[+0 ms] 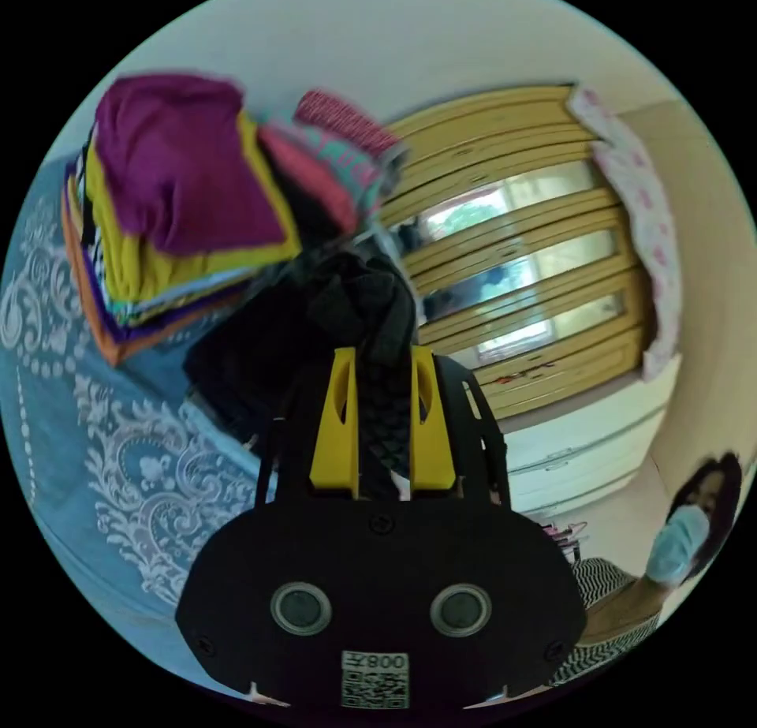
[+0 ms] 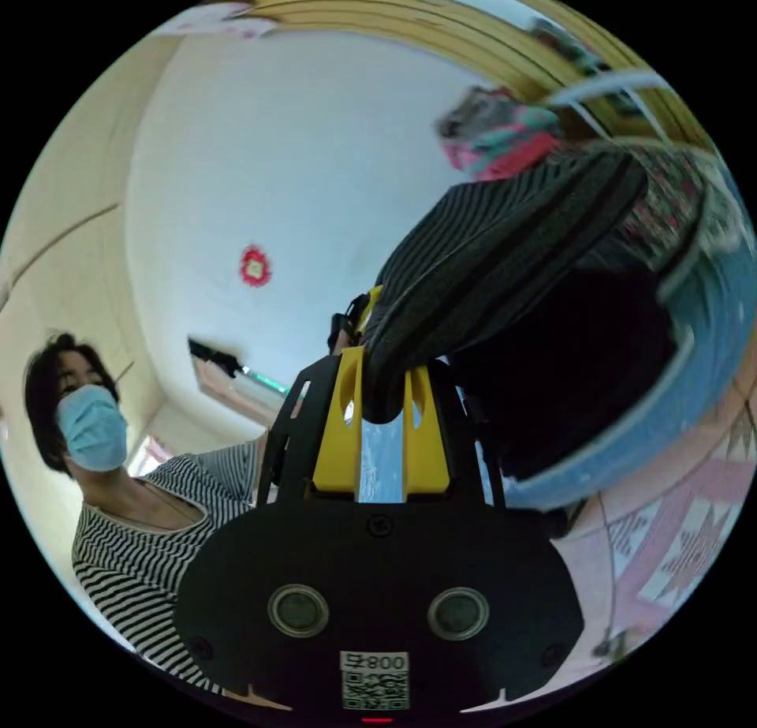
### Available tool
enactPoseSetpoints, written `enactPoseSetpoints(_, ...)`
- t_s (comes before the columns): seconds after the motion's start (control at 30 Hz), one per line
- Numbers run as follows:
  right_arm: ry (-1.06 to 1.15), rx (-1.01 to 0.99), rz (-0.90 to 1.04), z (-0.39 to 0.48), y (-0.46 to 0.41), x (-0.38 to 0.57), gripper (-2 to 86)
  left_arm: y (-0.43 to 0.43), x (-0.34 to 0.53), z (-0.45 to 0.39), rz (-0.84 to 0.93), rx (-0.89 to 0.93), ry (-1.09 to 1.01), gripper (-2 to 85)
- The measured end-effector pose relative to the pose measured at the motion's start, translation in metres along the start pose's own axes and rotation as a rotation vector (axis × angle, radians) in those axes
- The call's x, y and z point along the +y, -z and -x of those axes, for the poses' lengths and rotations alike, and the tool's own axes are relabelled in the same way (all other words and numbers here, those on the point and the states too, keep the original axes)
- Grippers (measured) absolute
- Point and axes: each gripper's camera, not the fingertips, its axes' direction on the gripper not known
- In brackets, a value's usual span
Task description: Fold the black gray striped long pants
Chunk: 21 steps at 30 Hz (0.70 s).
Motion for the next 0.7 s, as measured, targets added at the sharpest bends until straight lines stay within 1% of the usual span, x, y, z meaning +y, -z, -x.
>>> enactPoseSetpoints(0.03,-0.092,0.041,0.002,-0.035,0.003,0.013,7.4,-0.014,-0.009,0.007,0.085,-0.069,0.077,9.8)
enactPoseSetpoints(0.07,-0.147,0.061,0.013,-0.053,0.004,0.019,7.4,-0.021,-0.015,0.008,0.153,-0.14,0.122,9.8)
enactPoseSetpoints(0.1,-0.233,0.066,0.022,-0.082,0.007,0.032,7.5,-0.019,-0.018,0.006,0.152,-0.146,0.123,9.7)
enactPoseSetpoints(0.13,-0.265,-0.026,-0.009,-0.101,0.013,0.042,7.6,-0.009,-0.024,-0.003,0.108,-0.055,0.123,9.7)
enactPoseSetpoints(0.17,-0.272,-0.078,-0.021,-0.109,0.016,0.045,7.6,0.002,-0.032,-0.014,0.087,-0.001,0.127,9.7)
enactPoseSetpoints(0.2,-0.284,-0.129,-0.02,-0.119,0.019,0.046,7.7,0.008,-0.038,-0.023,0.094,-0.005,0.117,9.7)
enactPoseSetpoints(0.3,-0.248,-0.094,0.019,-0.126,0.028,0.032,7.6,0.036,-0.068,-0.075,0.136,-0.081,0.025,9.3)
enactPoseSetpoints(0.43,-0.196,-0.075,0.04,-0.13,0.042,0.011,7.5,0.073,-0.097,-0.138,0.084,-0.084,-0.021,8.8)
enactPoseSetpoints(0.5,-0.172,-0.06,0.061,-0.132,0.044,0.004,7.5,0.09,-0.104,-0.158,0.041,-0.075,-0.017,8.6)
enactPoseSetpoints(0.57,-0.175,-0.061,0.079,-0.141,0.046,0.0,7.7,0.11,-0.108,-0.173,0.011,-0.084,0.033,8.5)
enactPoseSetpoints(0.7,-0.251,-0.106,0.062,-0.167,0.051,0.006,8.6,0.137,-0.108,-0.196,-0.043,-0.023,0.108,8.8)
